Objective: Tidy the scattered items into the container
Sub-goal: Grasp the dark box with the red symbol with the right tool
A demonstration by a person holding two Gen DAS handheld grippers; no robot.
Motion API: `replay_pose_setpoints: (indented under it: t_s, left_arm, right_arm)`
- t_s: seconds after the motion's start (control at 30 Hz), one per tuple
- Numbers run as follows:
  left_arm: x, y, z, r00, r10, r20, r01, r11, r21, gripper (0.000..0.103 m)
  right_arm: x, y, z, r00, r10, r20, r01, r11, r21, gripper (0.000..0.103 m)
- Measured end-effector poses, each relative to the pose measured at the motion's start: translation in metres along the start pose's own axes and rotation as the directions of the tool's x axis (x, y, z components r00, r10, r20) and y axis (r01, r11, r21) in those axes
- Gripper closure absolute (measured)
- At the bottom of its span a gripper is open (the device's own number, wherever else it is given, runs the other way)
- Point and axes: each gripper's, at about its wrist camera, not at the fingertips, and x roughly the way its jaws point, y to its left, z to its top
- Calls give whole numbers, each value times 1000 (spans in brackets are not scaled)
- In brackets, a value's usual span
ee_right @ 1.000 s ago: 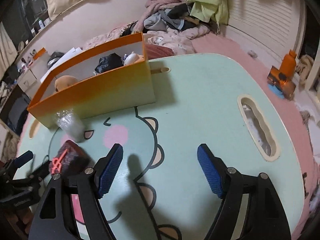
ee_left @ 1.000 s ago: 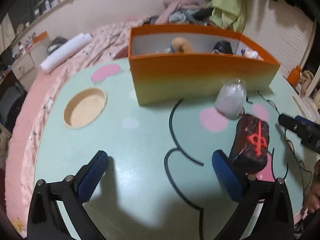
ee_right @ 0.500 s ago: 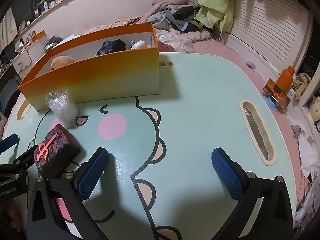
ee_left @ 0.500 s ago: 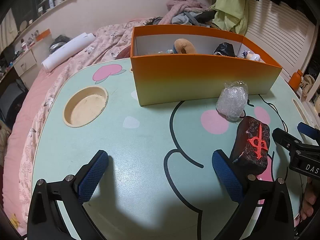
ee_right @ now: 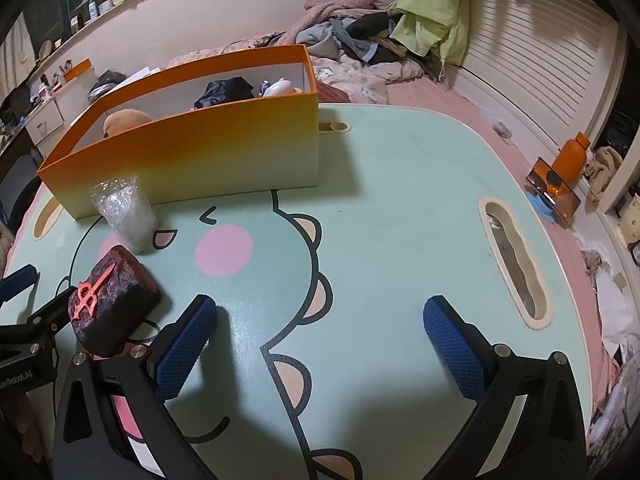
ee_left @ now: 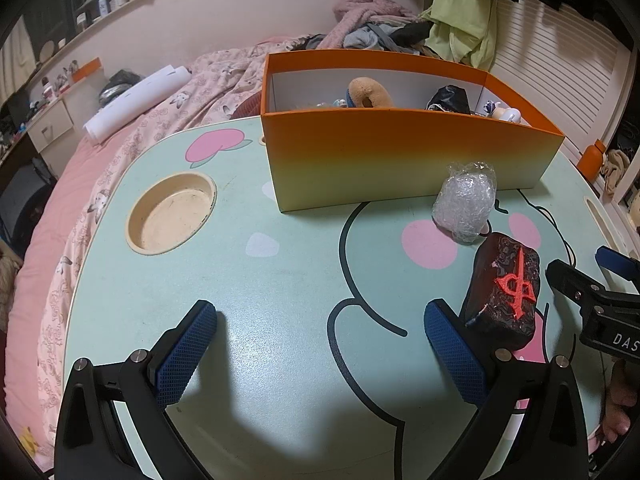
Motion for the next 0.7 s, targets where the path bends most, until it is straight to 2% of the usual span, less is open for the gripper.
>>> replay_pose_setpoints:
  t_s: [0.13,0.17,0.23,0.33,0.4,0.53,0.63,0.7]
  left_arm:
    - [-1,0,0,1000,-4,-1,4,1000,-3,0]
    - [-2,0,0,1000,-6,-1,6,1000,-5,0]
    - [-2,0,0,1000,-7,-2,7,1000,-6,0]
    - [-4,4,0,1000,2,-9,-2,1000,-15,0]
    - [-8,13,-3,1000,27,-12,-27,999,-47,0]
    - [-27,39,-11,997,65,45,-59,991,-118,0]
    - [-37,50,-11,993,93,77,-81,986,-146,0]
    - [-38,52,-9,992,90,87,-75,985,-157,0]
  right_arm:
    - [-5,-5,-3,999,41,26,-42,999,26,4]
    - [-11,-7,-3,997,53,58,-56,998,43,10]
    - [-21,-6,-4,987,115,111,-121,991,49,11]
    - [-30,10,-2,944,314,105,-316,949,1,20]
    - [-30,25,1,917,393,71,-392,919,-36,26]
    - [-26,53,5,916,399,30,-395,914,-97,26]
    - [-24,69,8,928,372,25,-367,923,-117,26]
    - [-23,79,8,944,328,39,-320,939,-128,26]
